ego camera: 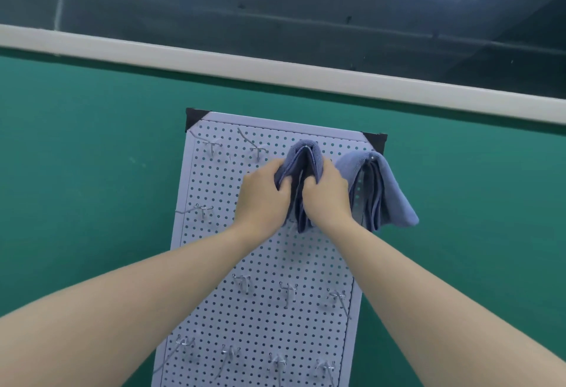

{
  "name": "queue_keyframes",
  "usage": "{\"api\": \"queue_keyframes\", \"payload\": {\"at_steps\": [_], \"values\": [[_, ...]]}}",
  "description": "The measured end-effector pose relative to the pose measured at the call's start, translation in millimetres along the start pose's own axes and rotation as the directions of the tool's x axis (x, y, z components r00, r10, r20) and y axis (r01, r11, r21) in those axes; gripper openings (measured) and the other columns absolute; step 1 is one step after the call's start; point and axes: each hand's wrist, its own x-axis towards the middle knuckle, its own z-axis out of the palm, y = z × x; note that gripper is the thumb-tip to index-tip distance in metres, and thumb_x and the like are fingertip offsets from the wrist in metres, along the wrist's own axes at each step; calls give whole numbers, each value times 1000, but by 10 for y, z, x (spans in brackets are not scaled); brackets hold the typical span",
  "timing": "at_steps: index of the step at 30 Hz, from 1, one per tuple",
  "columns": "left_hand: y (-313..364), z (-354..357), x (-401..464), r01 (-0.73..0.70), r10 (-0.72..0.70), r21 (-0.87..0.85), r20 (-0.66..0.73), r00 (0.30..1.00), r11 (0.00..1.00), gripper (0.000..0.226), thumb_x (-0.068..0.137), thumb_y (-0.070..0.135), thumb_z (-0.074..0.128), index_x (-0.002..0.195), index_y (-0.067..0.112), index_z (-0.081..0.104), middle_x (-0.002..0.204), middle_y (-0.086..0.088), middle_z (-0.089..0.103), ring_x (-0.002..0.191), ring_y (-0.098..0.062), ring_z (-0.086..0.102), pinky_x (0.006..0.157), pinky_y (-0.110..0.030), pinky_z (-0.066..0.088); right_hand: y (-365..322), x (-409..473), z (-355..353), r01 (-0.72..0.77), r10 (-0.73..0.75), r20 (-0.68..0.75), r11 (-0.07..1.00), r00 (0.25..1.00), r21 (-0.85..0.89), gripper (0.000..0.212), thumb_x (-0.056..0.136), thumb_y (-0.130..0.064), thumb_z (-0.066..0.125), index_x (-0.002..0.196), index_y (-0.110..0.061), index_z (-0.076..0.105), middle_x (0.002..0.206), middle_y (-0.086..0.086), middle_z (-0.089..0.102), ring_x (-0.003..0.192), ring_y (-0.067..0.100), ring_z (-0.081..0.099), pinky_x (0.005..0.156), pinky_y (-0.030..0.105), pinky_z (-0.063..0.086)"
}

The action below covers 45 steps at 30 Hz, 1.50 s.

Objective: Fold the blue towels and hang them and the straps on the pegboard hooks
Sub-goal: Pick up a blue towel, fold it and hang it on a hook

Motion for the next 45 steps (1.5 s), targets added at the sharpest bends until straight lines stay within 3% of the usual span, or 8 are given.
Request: {"api": "queue_keyframes", "payload": {"at_steps": [9, 15, 27, 31, 35, 38, 42, 45], "values": [[121, -486, -413, -11, 12, -5, 83, 997, 1000, 30, 103, 11, 51, 127, 16, 69, 105, 16, 70, 99, 0, 65, 93, -16, 53, 174, -463, 76, 56, -47, 60, 986, 997, -155, 25, 103, -11, 40, 126, -16, 50, 121, 7, 60, 105, 26, 59, 89, 47, 53], [5, -928, -846, -26, 25, 30, 55, 998, 999, 33, 99, 6, 53, 129, 13, 67, 118, 9, 70, 109, -1, 64, 98, -11, 48, 77, -1073, 231, 204, -219, -49, 954, 974, -221, 63, 104, -13, 45, 163, -12, 23, 170, 6, 22, 157, 20, 18, 128, 40, 19], [-905, -1509, -3048, 211, -229, 215, 61, 972, 954, 35, 94, -3, 53, 124, 11, 67, 114, 9, 67, 107, -8, 64, 96, -31, 54, 631, -3245, 887, 142, -95, 399, 986, 912, -88, 57, 106, -19, 46, 161, -29, 32, 171, -7, 19, 155, 10, 23, 119, 35, 34], [-1318, -1552, -3623, 12, -140, 354, 338, 931, 935, 42, 90, -6, 54, 128, 8, 65, 129, 0, 66, 112, -18, 66, 89, -39, 59, 1033, -3720, 1086, 124, -19, 619, 984, 786, -128, 45, 105, -16, 46, 149, -24, 52, 150, -7, 55, 131, 13, 55, 106, 39, 49], [-1693, -1566, -4082, 26, -219, 422, 415, 883, 906, 45, 89, -5, 53, 130, 9, 65, 132, -1, 66, 107, -20, 68, 84, -38, 60, 1469, -3970, 1399, 144, 88, 771, 963, 631, -228, 28, 102, -18, 45, 123, -17, 64, 110, 1, 69, 95, 25, 64, 81, 45, 55], [-1997, -1563, -4468, 88, -381, 508, 510, 771, 857, 53, 93, 2, 52, 144, 13, 57, 146, -1, 59, 122, -24, 63, 95, -39, 56, 1848, -4149, 1672, 51, 214, 823, 958, 525, -282, 38, 101, -20, 48, 136, -17, 62, 123, 5, 71, 110, 29, 65, 88, 41, 54], [-2480, -1568, -5042, 148, -630, 626, 684, 368, 766, 56, 99, 23, 59, 152, 19, 42, 148, -1, 49, 130, -27, 54, 101, -41, 48, 2345, -4432, 2068, -39, 305, 848, 946, 432, -321, 32, 99, -22, 52, 126, -15, 67, 118, 10, 71, 108, 33, 64, 88, 44, 55], [-2712, -1625, -5357, 231, -720, 682, 643, 263, 694, 52, 100, 29, 63, 148, 16, 49, 146, -3, 53, 132, -25, 53, 103, -30, 42, 2632, -4752, 2347, -63, 313, 898, 949, 309, -309, 34, 97, -29, 59, 129, -20, 66, 123, 10, 69, 116, 32, 63, 95, 42, 53]]}}
